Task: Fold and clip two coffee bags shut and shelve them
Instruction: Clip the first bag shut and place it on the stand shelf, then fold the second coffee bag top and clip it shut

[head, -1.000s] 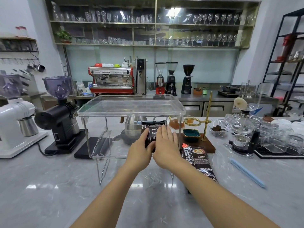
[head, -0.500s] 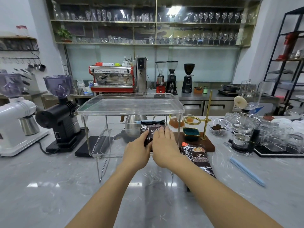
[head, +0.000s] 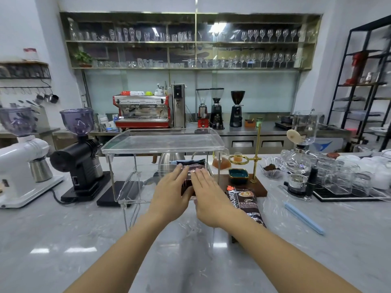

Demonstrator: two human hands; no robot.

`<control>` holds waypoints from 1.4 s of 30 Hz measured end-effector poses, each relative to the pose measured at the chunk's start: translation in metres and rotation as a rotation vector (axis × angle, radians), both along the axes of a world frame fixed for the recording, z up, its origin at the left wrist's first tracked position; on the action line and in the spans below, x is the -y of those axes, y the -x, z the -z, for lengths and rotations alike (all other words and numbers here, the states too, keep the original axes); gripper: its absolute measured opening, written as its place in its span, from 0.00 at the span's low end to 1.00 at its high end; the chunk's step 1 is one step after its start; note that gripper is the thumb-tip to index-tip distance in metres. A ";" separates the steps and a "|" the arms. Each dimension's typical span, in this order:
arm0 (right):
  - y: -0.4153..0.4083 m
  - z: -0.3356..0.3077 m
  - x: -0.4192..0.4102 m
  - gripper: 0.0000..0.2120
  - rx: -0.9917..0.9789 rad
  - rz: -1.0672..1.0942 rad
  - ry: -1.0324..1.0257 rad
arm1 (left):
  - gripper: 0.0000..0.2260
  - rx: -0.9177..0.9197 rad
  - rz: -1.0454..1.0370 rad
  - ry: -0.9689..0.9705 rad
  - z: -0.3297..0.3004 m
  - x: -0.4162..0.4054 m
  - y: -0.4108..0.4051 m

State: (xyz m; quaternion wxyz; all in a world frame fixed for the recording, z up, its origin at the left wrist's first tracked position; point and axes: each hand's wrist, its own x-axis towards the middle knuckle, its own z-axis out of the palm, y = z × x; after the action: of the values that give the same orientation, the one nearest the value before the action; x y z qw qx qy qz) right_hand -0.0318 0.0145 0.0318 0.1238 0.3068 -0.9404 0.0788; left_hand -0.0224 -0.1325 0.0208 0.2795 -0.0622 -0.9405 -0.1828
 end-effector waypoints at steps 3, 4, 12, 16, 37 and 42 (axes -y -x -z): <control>-0.014 -0.005 -0.025 0.33 -0.018 -0.132 0.145 | 0.20 -0.218 0.113 -0.113 0.002 -0.021 -0.017; -0.018 -0.006 -0.036 0.30 -0.036 -0.159 0.200 | 0.18 -0.263 0.134 -0.159 0.003 -0.028 -0.022; -0.023 0.026 -0.123 0.20 0.017 -0.014 0.489 | 0.12 -0.152 0.239 -0.284 0.035 -0.087 -0.026; -0.023 0.047 -0.148 0.20 0.070 0.093 0.574 | 0.09 -0.083 0.268 -0.362 0.058 -0.112 -0.026; 0.010 0.127 -0.151 0.10 0.435 0.347 1.014 | 0.14 0.197 0.133 -0.704 0.127 -0.165 -0.001; 0.008 0.134 -0.152 0.08 0.374 0.294 1.035 | 0.15 0.181 0.186 -0.737 0.135 -0.157 0.000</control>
State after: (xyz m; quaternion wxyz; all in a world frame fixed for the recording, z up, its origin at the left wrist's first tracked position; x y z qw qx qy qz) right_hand -0.0394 0.1668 -0.1018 0.0991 0.0528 -0.8179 0.5642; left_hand -0.0228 0.0241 -0.1140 0.1813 -0.0264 -0.8229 -0.5379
